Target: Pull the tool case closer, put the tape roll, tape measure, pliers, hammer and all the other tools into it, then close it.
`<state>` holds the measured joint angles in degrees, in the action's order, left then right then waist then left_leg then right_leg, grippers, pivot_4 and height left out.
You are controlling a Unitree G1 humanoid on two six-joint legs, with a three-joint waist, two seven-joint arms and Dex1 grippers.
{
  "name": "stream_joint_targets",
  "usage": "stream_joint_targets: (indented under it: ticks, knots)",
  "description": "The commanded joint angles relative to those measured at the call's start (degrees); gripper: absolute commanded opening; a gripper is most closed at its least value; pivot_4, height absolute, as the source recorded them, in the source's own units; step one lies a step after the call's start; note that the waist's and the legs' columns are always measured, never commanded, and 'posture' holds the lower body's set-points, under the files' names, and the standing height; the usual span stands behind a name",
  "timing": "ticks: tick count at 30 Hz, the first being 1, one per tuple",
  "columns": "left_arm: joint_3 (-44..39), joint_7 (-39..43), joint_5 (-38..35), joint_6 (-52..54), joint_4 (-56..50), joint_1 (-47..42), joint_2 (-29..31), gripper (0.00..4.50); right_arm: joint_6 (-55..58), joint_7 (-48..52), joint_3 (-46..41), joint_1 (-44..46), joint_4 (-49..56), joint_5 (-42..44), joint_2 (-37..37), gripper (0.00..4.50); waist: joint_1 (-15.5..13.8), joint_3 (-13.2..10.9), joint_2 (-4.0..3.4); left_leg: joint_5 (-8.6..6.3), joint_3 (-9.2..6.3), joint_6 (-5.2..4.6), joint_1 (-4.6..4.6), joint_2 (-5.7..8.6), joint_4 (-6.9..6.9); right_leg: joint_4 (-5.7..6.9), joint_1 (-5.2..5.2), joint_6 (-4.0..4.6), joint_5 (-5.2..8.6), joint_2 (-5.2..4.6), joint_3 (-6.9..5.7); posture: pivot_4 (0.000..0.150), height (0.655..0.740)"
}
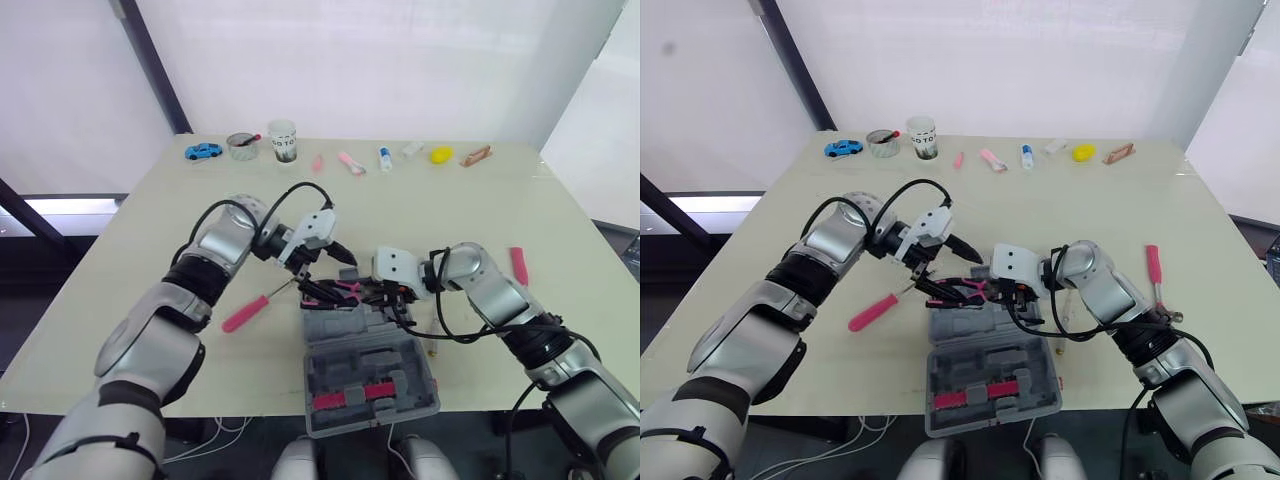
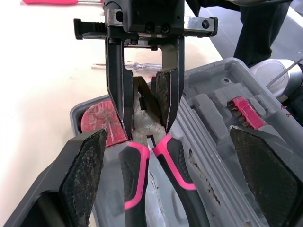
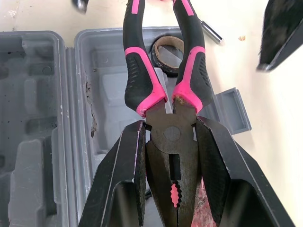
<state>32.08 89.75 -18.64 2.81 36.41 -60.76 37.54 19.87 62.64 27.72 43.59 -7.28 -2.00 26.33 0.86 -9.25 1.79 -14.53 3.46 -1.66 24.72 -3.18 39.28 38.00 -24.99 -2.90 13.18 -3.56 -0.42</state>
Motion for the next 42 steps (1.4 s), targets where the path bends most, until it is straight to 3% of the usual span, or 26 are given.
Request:
stream_joint_targets:
  ticks: [1, 11, 16, 28, 42]
  knots:
    - [-0.35, 2.75, -5.12, -0.91, -5.44, 1.24, 3.93, 4.46, -1.21, 0.32, -2.22, 0.93, 1.97, 0.53, 0.43, 0.99, 0.04, 0.0, -0.01, 0.0, 0.01, 0.0, 0.0, 0.0, 0.0, 0.0, 0.0, 0.0, 0.0, 0.0, 0.01, 0.15, 0.74]
    - [-10.07, 2.75, -17.88, 3.2, -20.23, 17.56, 20.74, 4.46, -2.04, 0.67, -4.21, -0.7, 1.58, 1.6, 1.76, 0.99, -0.06, -0.03, -0.05, 0.0, 0.0, 0.01, -0.01, -0.03, -0.01, 0.02, -0.02, 0.0, 0.0, 0.0, 0.03, 0.15, 0.74]
    - [-20.35, 2.75, -21.9, 3.07, -23.7, 30.16, 28.69, 4.46, -3.45, 2.88, -4.38, -0.47, 0.05, 2.16, 2.7, 0.99, -0.13, -0.07, -0.1, 0.0, 0.08, 0.01, -0.01, -0.07, 0.0, 0.02, -0.04, 0.01, 0.0, -0.02, 0.05, 0.15, 0.74]
    - [-41.56, 0.78, -22.55, 7.43, -28.67, 49.04, 30.44, 4.46, -7.39, 5.14, -0.19, 0.87, -1.47, -3.28, 2.66, 0.99, -0.16, -0.1, -0.16, 0.01, 0.13, 0.02, -0.04, -0.09, -0.02, 0.05, -0.05, 0.02, 0.0, 0.0, 0.06, 0.15, 0.74]
    - [-44.17, 0.4, -20.23, 11.33, -31.48, 47.43, 27.39, 4.46, -10.09, 3.15, 4.38, 0.48, -3.75, -9.99, -0.78, 0.99, -0.13, -0.11, -0.17, 0.02, 0.15, 0.04, -0.05, -0.08, -0.01, 0.05, -0.05, 0.02, 0.0, 0.0, 0.07, 0.15, 0.74]
